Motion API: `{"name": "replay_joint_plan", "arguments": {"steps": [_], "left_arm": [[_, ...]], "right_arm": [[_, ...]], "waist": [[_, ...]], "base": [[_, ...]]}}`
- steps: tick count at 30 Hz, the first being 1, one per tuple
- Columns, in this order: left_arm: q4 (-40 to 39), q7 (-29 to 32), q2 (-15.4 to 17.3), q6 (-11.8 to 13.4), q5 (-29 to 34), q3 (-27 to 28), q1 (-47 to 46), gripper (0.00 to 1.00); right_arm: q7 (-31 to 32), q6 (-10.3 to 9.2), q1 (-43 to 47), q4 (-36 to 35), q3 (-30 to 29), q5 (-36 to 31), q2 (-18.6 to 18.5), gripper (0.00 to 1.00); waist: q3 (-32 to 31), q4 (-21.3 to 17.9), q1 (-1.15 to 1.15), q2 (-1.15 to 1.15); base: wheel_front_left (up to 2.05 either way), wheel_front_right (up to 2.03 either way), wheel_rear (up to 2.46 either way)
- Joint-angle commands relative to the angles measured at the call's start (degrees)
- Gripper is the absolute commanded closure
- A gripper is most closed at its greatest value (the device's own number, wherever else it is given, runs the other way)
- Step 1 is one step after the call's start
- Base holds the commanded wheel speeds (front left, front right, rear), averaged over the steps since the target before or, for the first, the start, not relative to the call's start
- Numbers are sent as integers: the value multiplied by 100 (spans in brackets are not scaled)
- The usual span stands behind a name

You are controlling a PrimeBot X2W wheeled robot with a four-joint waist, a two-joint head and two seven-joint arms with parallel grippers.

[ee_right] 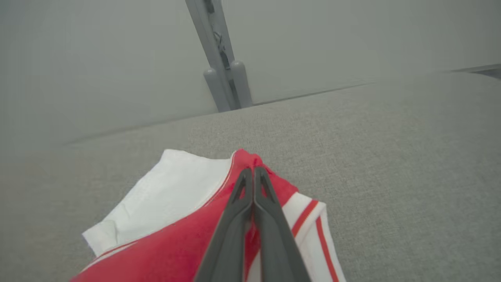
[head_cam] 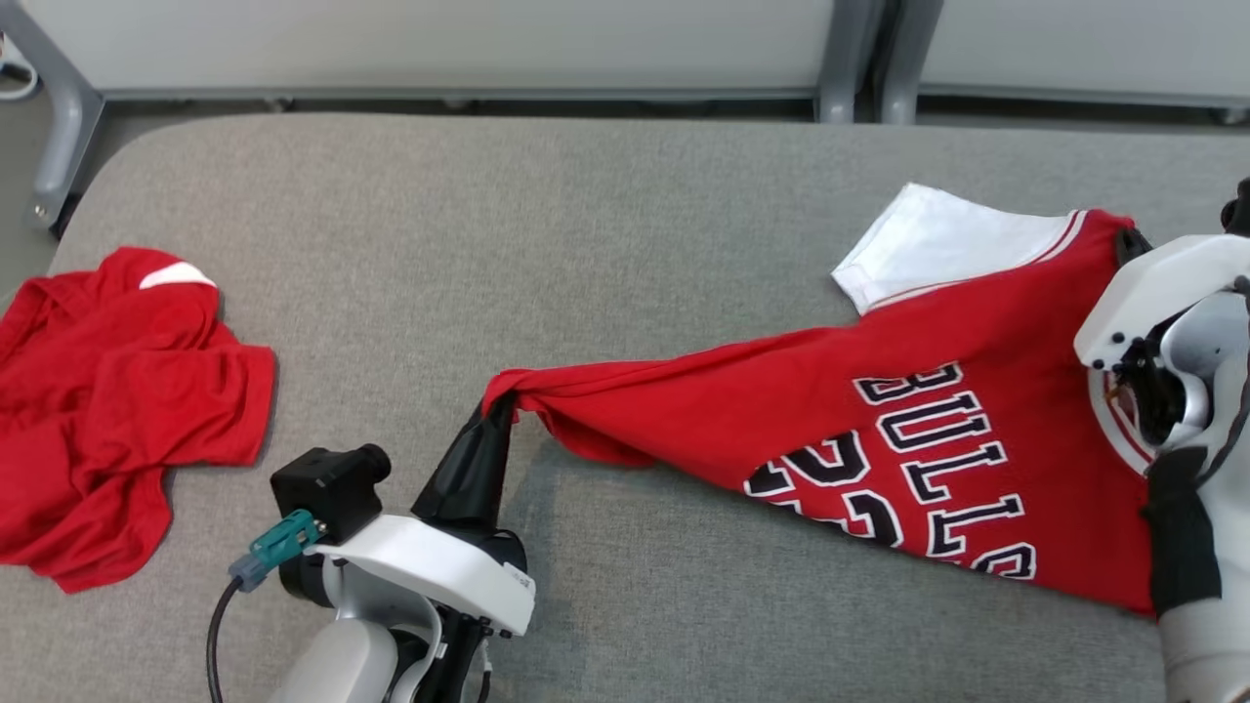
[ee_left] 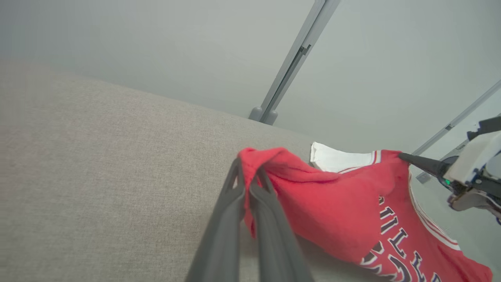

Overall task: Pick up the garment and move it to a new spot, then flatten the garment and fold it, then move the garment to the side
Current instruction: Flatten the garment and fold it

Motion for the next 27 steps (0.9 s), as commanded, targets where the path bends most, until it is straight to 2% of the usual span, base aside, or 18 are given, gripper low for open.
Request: {"name": "replay_joint_plan", "arguments": {"steps": [1,5,11,12,15,18,19,20,21,27], "left_arm": [[9,17,92,58,14,50,13,100],[-1,247,235,136,-106,50,336,100],[-143,808,454,289,-491,94,953,100],[-143,808,454,289,-491,94,953,100],[-215,1117,593,367,-623,93,1173,100],[-243,1420,807,468,-531,0,1249,100],[-223,1516,889,512,-460,-45,1248,100],[-204,1601,982,553,-354,-105,1232,61],[-176,1696,1034,610,-301,-148,1228,0],[-127,2277,1366,837,-2,-493,1365,0]], "right_arm": [[-155,-1,346,-335,190,365,14,100],[151,0,1619,-1677,758,1372,48,100],[1249,1,4149,-3982,747,1691,62,100],[1249,1,4149,-3982,747,1691,62,100],[1593,1,4947,-4596,782,1910,69,100],[1865,1,5329,-4858,898,1740,64,100],[1919,0,5392,-4901,903,1617,59,41],[1987,0,5444,-4900,884,1514,60,0],[2040,0,5470,-4897,860,1450,61,0],[2102,0,5504,-5166,623,1459,61,0]], "waist": [[-246,-122,0,0],[-548,-292,0,0],[-705,-598,0,0],[-705,-598,0,0],[-738,-749,0,0],[-769,-834,0,0],[-783,-851,0,0],[-804,-864,0,0],[-828,-868,0,0],[-1022,-813,0,0]], "base": [[0,0,0],[0,0,0],[0,0,0],[0,0,0],[0,0,0],[0,0,0],[0,0,0],[0,0,0],[0,0,0],[0,0,0]]}}
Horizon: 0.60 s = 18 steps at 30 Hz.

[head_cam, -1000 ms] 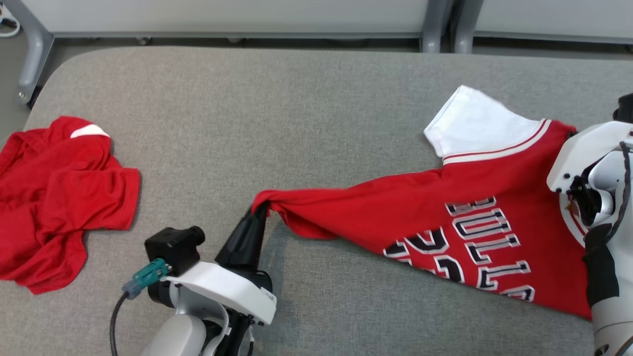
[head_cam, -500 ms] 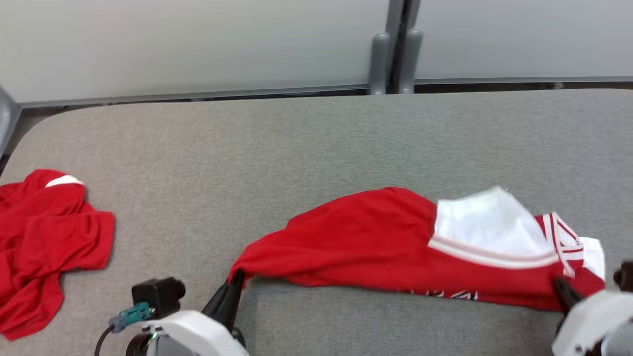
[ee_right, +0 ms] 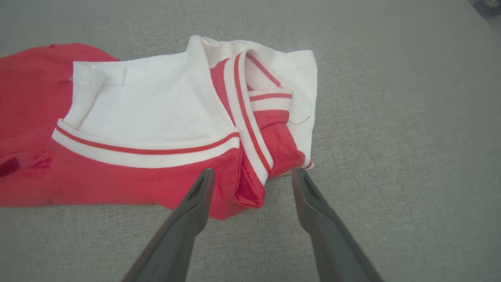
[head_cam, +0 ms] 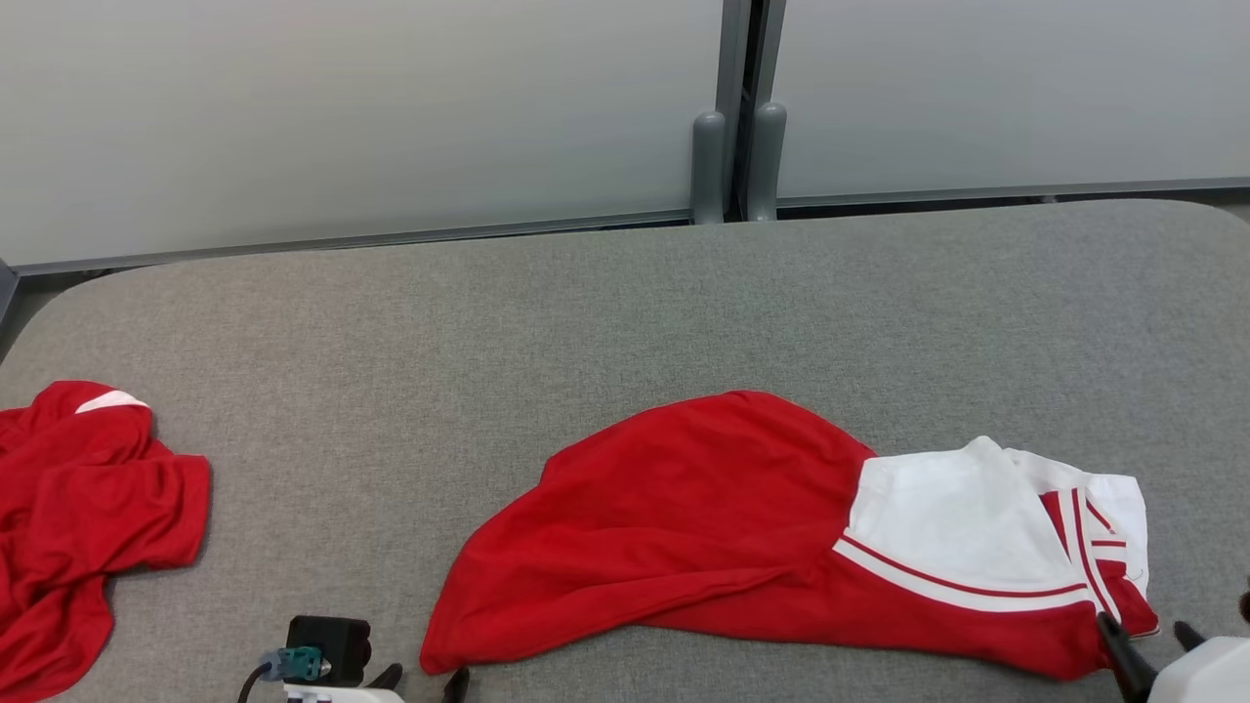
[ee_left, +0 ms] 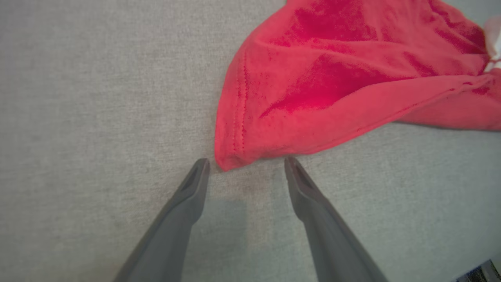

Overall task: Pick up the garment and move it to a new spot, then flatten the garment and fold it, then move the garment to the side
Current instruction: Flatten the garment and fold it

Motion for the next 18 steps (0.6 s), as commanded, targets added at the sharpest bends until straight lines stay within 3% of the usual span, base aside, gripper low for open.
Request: {"name": "replay_joint_plan", "arguments": {"steps": [1,9,18], "left_arm": [[0,66,77,60,55,-7,43,0],[-89,-71,137,187,39,68,258,0],[632,-62,-130,433,244,-60,-157,0]], "right_arm": [[-15,1,19,-99,-93,-43,-36,0],[-463,1,-374,-472,-518,-253,-29,0],[-812,1,-648,119,41,-120,-32,0]], "waist": [[-54,30,0,0],[-369,70,0,0],[-499,72,0,0]], "base": [[0,0,0],[0,0,0],[0,0,0]]}}
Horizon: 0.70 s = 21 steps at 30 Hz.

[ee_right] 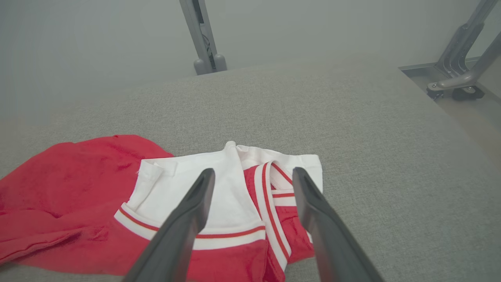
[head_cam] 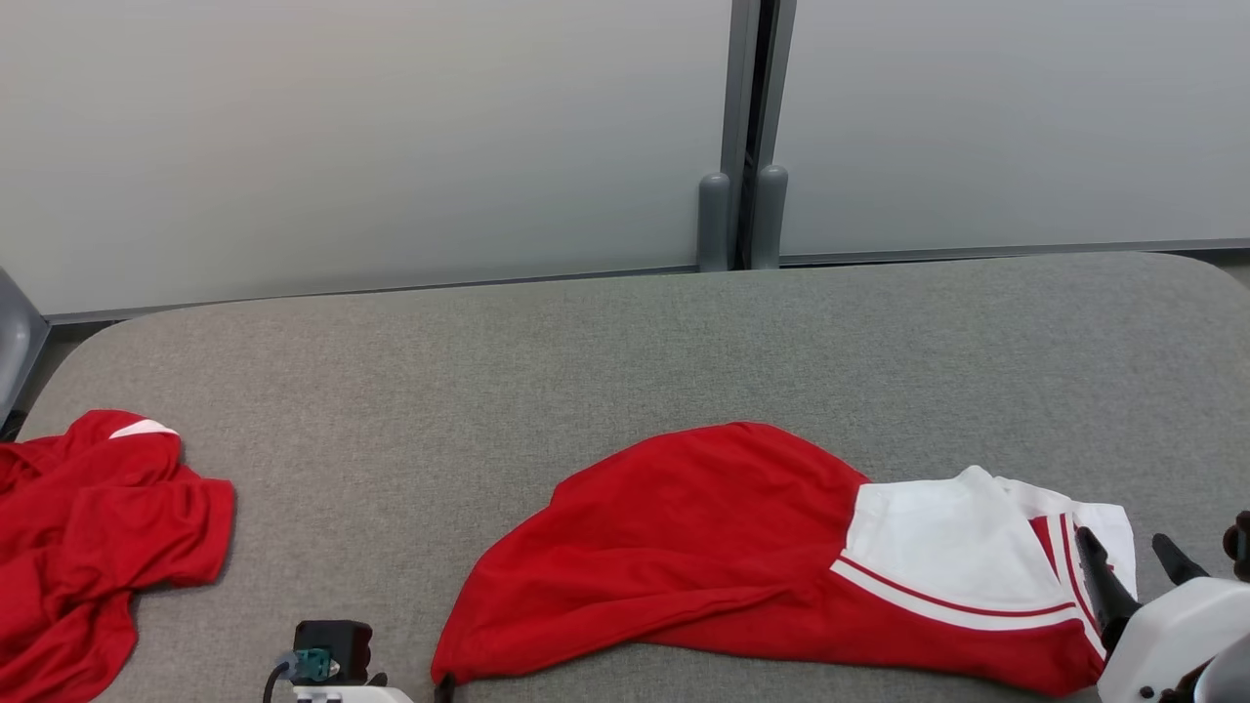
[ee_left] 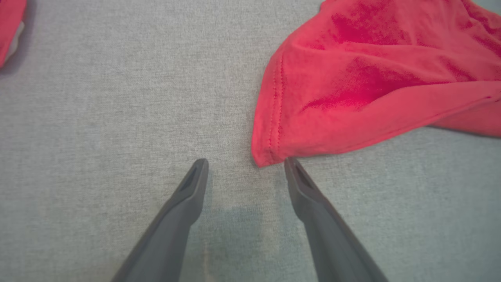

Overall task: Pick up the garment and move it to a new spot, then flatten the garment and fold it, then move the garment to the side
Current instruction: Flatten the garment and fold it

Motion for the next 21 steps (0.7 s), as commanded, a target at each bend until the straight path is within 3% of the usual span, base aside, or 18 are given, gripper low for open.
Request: {"name": "replay_joint_plan", "arguments": {"steps": [1,7,8,10,11,13,15,21], "left_arm": [[132,-40,-22,58,57,3,-147,0],[728,-9,-226,68,105,-106,-390,0],[834,-52,-278,23,63,-107,-445,7],[922,-107,-288,-12,66,-113,-475,38],[922,-107,-288,-12,66,-113,-475,38],[1010,-134,-325,-63,40,-130,-499,80],[1082,-145,-349,-120,24,-161,-560,100],[1193,-135,-409,-239,-38,-177,-660,100]], "right_arm": [[-79,1,-65,51,48,32,-28,0],[-161,1,-134,240,383,32,-28,0],[-198,1,-184,227,418,-17,-32,0],[-207,1,-204,230,431,-52,-28,0],[-207,1,-204,230,431,-52,-28,0],[-200,1,-217,237,434,-90,-28,0],[-174,1,-232,242,446,-103,-28,0],[150,1,-386,339,506,-130,-28,0]], "waist": [[-7,-11,0,0],[3,-122,0,0],[13,-157,0,0],[21,-185,0,0],[21,-185,0,0],[30,-202,0,0],[43,-213,0,0],[152,-209,0,0]], "base": [[0,0,0],[0,0,0],[0,0,0],[0,0,0],[0,0,0],[0,0,0],[0,0,0],[0,0,0]]}}
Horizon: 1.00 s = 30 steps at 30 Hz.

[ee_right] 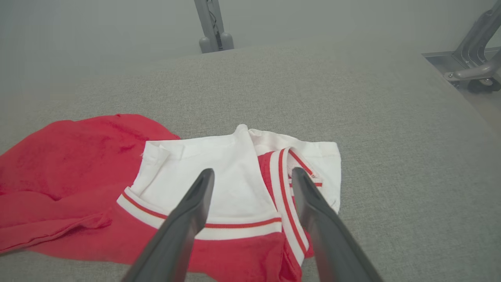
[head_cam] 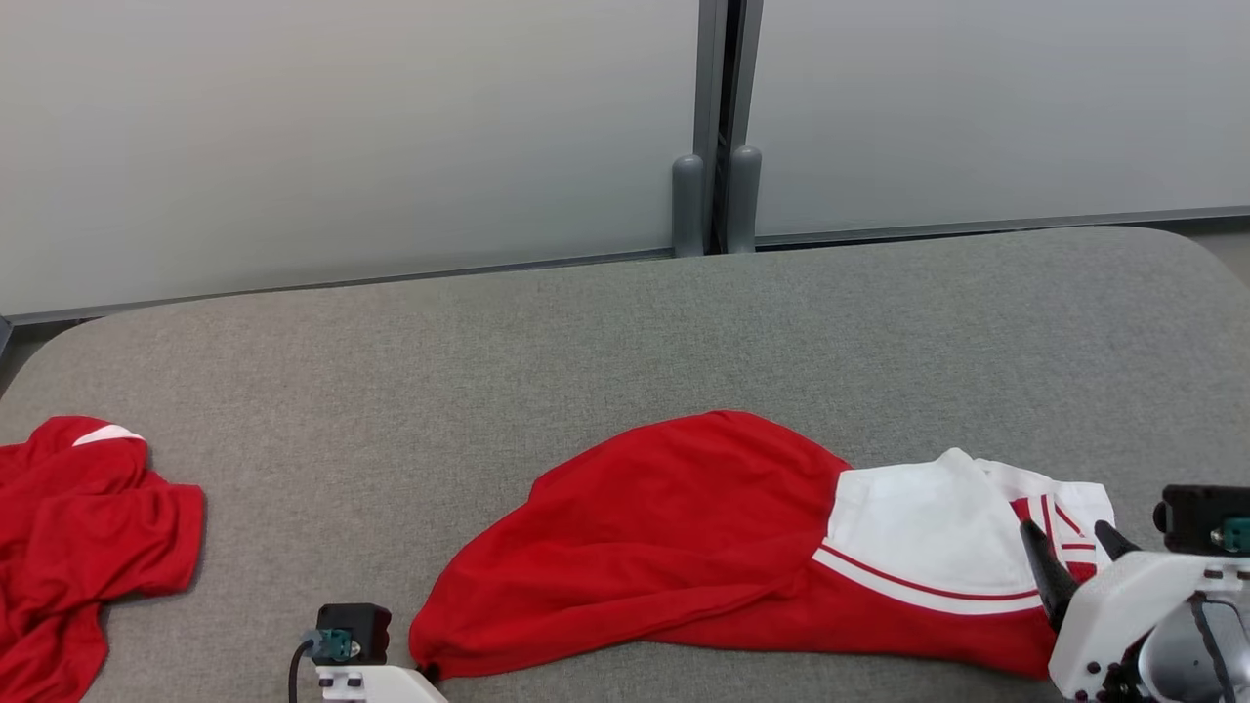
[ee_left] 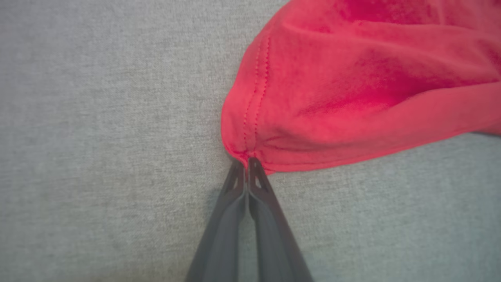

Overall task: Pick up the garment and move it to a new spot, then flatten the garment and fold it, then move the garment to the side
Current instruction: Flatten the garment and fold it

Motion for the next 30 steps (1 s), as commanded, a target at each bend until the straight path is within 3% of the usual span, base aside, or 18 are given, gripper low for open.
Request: {"name": "replay_joint_plan", "arguments": {"steps": [1,12,13,15,17,18,22,26,30], "left_arm": [[34,-9,-11,-41,-35,20,-111,100],[-156,-63,75,-88,-56,65,-272,100],[-167,-61,75,-91,-59,61,-293,100],[-190,-55,69,-108,-50,45,-335,100],[-207,-43,45,-122,-47,21,-366,100],[-216,-37,35,-129,-45,13,-404,100],[-229,-66,3,-131,-61,30,-506,100],[-214,-88,-2,-151,-73,30,-560,100],[-200,-108,-15,-141,-75,23,-607,100]], "right_arm": [[132,1,-207,59,47,6,-30,0],[1370,1,-2009,1608,-4,-684,-30,0],[1418,1,-2147,1765,7,-728,-26,4],[1526,1,-2355,2027,-58,-826,-31,33],[1587,1,-2508,2222,-53,-891,-25,36],[1622,1,-2574,2299,-95,-929,-29,43],[1782,1,-2715,2558,-182,-1031,-30,36],[1957,1,-2834,2758,-175,-1068,-32,45],[1963,1,-2901,2819,-185,-1111,-32,67]], "waist": [[59,1,0,0],[486,144,0,0],[521,162,0,0],[603,210,0,0],[663,259,0,0],[702,279,0,0],[794,321,0,0],[856,343,0,0],[915,361,0,0]], "base": [[0,0,0],[0,0,0],[0,0,0],[0,0,0],[0,0,0],[0,0,0],[0,0,0],[0,0,0],[0,0,0]]}}
